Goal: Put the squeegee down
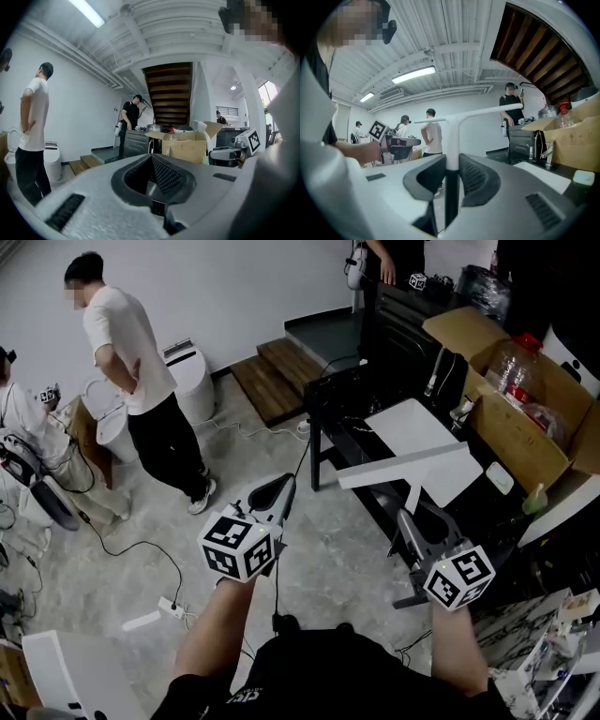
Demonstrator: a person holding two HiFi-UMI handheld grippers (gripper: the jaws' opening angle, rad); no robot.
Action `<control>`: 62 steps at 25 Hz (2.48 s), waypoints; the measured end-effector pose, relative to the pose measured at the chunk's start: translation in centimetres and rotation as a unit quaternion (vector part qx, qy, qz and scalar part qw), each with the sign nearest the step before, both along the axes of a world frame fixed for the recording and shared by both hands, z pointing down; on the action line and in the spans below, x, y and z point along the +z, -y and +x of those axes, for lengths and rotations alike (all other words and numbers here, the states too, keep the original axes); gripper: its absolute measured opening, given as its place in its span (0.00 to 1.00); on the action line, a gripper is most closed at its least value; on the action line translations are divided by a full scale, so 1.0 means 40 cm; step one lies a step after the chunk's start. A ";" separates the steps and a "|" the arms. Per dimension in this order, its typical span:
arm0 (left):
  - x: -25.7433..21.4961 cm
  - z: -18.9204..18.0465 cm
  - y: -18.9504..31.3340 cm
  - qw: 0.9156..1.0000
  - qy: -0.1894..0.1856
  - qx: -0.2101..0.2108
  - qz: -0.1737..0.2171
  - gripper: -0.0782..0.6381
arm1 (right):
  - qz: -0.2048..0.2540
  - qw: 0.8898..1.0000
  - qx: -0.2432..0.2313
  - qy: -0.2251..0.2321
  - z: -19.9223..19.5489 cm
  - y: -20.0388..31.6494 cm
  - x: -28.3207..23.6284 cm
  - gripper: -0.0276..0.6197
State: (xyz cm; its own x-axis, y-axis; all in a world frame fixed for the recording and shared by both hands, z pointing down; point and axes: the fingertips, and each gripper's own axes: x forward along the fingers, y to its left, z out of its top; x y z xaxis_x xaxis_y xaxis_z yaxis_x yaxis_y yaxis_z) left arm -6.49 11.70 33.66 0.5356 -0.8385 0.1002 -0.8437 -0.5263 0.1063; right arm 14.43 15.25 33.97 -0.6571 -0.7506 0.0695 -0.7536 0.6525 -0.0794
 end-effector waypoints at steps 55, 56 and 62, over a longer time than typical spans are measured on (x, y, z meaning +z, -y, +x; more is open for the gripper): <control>0.074 -0.112 0.516 0.998 -0.046 0.034 -0.029 0.12 | -0.064 0.998 0.013 0.019 -0.105 0.491 0.068 0.19; 0.076 -0.124 0.524 0.998 -0.048 0.035 -0.029 0.12 | -0.065 0.998 0.013 0.018 -0.119 0.498 0.068 0.19; 0.103 -0.158 0.561 0.997 -0.059 0.044 -0.035 0.12 | -0.070 0.997 0.008 0.011 -0.182 0.526 0.079 0.19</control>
State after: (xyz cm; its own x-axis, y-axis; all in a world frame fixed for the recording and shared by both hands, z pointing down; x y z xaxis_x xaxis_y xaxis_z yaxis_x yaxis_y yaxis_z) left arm -12.83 -10.73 37.76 0.6181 -0.7811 0.0884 -0.7740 -0.5852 0.2418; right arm 7.14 -5.80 37.13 -0.6478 -0.7449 0.1598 -0.7609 0.6221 -0.1846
